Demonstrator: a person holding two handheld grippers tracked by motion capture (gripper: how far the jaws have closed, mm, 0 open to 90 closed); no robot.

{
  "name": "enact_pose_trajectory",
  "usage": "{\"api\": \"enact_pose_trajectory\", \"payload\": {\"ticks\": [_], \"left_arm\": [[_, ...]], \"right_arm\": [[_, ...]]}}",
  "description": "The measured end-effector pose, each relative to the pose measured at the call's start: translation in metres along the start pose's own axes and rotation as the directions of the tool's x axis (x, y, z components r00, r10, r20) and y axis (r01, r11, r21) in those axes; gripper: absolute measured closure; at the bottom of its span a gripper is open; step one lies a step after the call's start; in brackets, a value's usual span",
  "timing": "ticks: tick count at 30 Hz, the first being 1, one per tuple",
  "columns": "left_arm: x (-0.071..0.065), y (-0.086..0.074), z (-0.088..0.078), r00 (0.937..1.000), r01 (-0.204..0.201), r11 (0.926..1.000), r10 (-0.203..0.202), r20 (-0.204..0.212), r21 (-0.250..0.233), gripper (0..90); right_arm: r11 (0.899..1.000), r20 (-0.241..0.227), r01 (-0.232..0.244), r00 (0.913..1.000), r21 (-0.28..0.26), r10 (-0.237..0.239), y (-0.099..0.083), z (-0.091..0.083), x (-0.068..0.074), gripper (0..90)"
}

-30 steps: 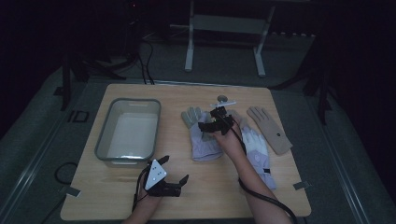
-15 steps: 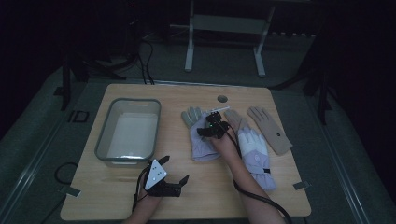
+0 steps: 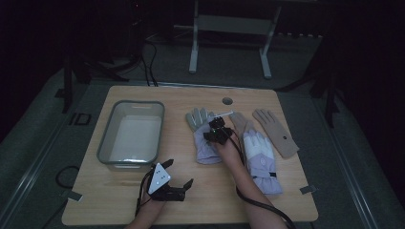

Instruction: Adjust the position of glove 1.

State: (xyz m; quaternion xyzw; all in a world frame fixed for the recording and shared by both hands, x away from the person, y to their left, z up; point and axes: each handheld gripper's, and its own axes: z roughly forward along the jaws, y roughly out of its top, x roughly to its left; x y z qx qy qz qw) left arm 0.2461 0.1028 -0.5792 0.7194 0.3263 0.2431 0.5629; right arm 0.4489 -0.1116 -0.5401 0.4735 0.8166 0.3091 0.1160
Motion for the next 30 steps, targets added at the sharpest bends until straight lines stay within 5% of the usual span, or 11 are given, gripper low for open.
{"api": "enact_pose_trajectory", "payload": {"ticks": [9, 20, 22, 30], "left_arm": [[0.000, 0.000, 0.000, 1.0000, -0.001, 1.0000, 0.001, 0.001, -0.004, 1.4], [0.000, 0.000, -0.001, 1.0000, 0.004, 1.0000, -0.004, -0.002, -0.006, 1.4], [0.000, 0.000, -0.001, 1.0000, 0.004, 1.0000, -0.004, -0.002, -0.007, 1.4], [0.000, 0.000, -0.001, 1.0000, 0.002, 1.0000, -0.002, -0.003, -0.006, 1.4]], "right_arm": [[1.000, 0.010, 0.000, 0.9999, 0.012, 0.000, 0.002, -0.025, 0.010, 80.0], [0.999, 0.026, -0.006, 0.9996, -0.053, 0.007, -0.006, -0.066, 0.019, 80.0], [0.998, 0.036, -0.012, 0.9993, -0.061, 0.014, -0.015, -0.078, 0.022, 79.9], [0.998, 0.030, -0.046, 0.9984, -0.039, 0.048, -0.039, -0.082, 0.022, 79.8]]}}
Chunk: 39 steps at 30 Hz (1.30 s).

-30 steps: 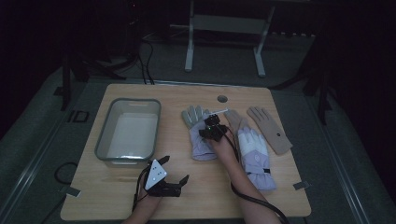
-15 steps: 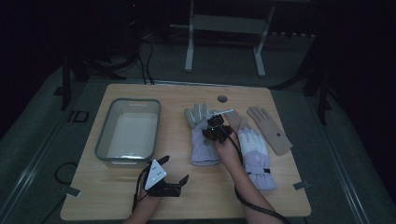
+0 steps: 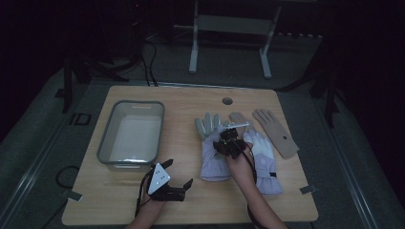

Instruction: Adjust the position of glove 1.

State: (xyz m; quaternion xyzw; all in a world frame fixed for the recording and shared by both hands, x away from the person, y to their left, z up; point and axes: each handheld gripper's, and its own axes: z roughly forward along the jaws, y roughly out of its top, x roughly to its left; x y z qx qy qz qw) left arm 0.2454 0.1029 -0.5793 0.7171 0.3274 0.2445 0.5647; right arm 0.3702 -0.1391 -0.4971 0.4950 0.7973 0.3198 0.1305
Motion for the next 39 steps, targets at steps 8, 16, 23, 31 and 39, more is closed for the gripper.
{"api": "enact_pose_trajectory", "payload": {"ticks": [8, 16, 23, 31, 39], "left_arm": [[0.000, 0.000, 0.000, 1.0000, 0.000, 1.0000, 0.000, 0.001, 0.002, 1.4], [-0.001, 0.000, 0.000, 0.9999, -0.015, 0.9999, 0.015, -0.001, 0.001, 1.4], [-0.001, -0.001, -0.001, 0.9999, -0.014, 0.9998, 0.014, -0.002, -0.013, 1.4], [0.000, -0.001, -0.002, 1.0000, -0.003, 0.9999, 0.003, -0.001, -0.012, 1.4], [0.002, 0.000, -0.001, 0.9998, 0.017, 0.9998, -0.017, -0.004, -0.009, 1.4]], "right_arm": [[0.998, 0.034, -0.031, 0.9990, 0.053, 0.029, -0.013, 0.024, -0.009, 79.2], [0.998, 0.040, -0.048, 0.9981, 0.045, 0.046, -0.016, 0.029, -0.011, 77.6], [0.998, 0.037, -0.038, 0.9986, 0.043, 0.037, -0.016, 0.029, -0.011, 75.4], [0.999, 0.031, -0.023, 0.9993, 0.043, 0.021, -0.014, 0.025, -0.011, 69.7], [1.000, 0.007, 0.009, 0.9999, -0.009, -0.009, -0.004, 0.002, -0.017, 49.8]]}}
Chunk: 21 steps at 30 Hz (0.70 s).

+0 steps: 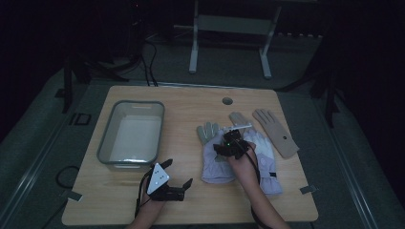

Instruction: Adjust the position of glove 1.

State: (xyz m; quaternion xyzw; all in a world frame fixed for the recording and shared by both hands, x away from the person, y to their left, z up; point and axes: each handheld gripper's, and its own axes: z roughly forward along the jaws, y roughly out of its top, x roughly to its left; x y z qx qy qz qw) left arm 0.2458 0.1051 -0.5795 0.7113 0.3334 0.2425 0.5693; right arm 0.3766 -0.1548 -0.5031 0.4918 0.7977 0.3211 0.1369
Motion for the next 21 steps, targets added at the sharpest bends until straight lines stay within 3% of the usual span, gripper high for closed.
{"api": "enact_pose_trajectory", "payload": {"ticks": [7, 12, 21], "left_arm": [[-0.001, 0.000, 0.000, 0.9998, -0.019, 0.9998, 0.019, 0.005, 0.001, 1.4], [-0.001, 0.000, -0.001, 0.9998, -0.017, 0.9998, 0.017, 0.003, -0.003, 1.4], [-0.001, 0.000, -0.001, 0.9999, -0.016, 0.9999, 0.016, 0.001, -0.002, 1.4]], "right_arm": [[0.999, 0.018, 0.018, 0.9997, -0.045, -0.017, 0.008, -0.027, -0.014, 45.5], [0.996, 0.032, -0.008, 0.9994, -0.088, 0.011, 0.012, -0.049, -0.034, 43.0], [0.995, 0.068, 0.006, 0.9977, -0.096, 0.000, 0.006, -0.077, -0.064, 42.9]]}}
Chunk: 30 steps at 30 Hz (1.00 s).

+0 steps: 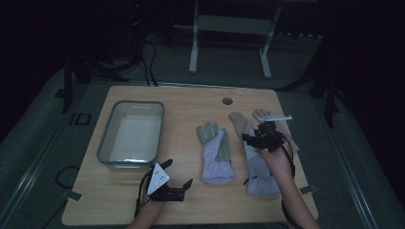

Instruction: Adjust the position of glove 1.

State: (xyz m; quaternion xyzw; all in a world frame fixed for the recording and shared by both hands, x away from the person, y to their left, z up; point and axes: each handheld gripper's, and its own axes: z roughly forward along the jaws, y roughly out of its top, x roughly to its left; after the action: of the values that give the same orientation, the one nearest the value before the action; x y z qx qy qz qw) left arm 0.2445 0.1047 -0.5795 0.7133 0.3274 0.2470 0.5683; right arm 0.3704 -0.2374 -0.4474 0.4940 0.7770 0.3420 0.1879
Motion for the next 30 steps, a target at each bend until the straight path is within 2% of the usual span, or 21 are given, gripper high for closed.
{"api": "enact_pose_trajectory", "payload": {"ticks": [2, 10, 13, 17, 22, 25, 26, 28, 30], "left_arm": [[0.000, 0.000, 0.000, 1.0000, 0.002, 1.0000, -0.002, 0.000, 0.001, 1.4], [0.000, 0.000, 0.000, 1.0000, 0.002, 1.0000, -0.002, 0.000, 0.001, 1.4], [0.000, 0.000, 0.000, 1.0000, 0.002, 1.0000, -0.002, -0.001, 0.002, 1.4], [0.000, 0.000, 0.000, 1.0000, -0.002, 1.0000, 0.002, -0.001, 0.002, 1.4], [0.000, 0.000, 0.000, 1.0000, -0.002, 1.0000, 0.002, -0.001, 0.002, 1.4], [0.000, 0.000, 0.000, 1.0000, -0.005, 1.0000, 0.005, -0.001, 0.004, 1.4], [0.000, 0.000, 0.000, 1.0000, -0.005, 1.0000, 0.005, -0.001, 0.003, 1.4], [0.000, 0.000, 0.000, 1.0000, -0.006, 1.0000, 0.006, -0.002, 0.003, 1.4], [0.000, 0.000, 0.000, 1.0000, -0.006, 1.0000, 0.006, -0.002, 0.003, 1.4]], "right_arm": [[1.000, -0.002, 0.010, 1.0000, -0.005, -0.010, -0.005, -0.005, -0.007, 42.3], [0.999, -0.011, 0.015, 0.9998, 0.046, -0.014, -0.029, -0.010, -0.029, 42.7], [0.998, -0.027, 0.008, 0.9996, 0.055, -0.007, -0.040, -0.011, -0.033, 42.6], [0.997, -0.020, 0.035, 0.9992, 0.065, -0.033, -0.055, -0.012, -0.035, 42.5], [0.994, -0.025, 0.046, 0.9987, 0.104, -0.044, -0.074, -0.005, -0.040, 40.5], [0.991, -0.010, 0.042, 0.9991, 0.129, -0.041, -0.081, 0.002, -0.044, 40.5], [0.988, -0.019, 0.011, 0.9998, 0.152, -0.008, -0.094, 0.013, -0.052, 40.5], [0.990, -0.035, 0.011, 0.9994, 0.142, -0.006, -0.099, 0.016, -0.054, 43.1], [0.991, -0.047, -0.013, 0.9987, 0.132, 0.019, -0.103, 0.016, -0.056, 47.7]]}}
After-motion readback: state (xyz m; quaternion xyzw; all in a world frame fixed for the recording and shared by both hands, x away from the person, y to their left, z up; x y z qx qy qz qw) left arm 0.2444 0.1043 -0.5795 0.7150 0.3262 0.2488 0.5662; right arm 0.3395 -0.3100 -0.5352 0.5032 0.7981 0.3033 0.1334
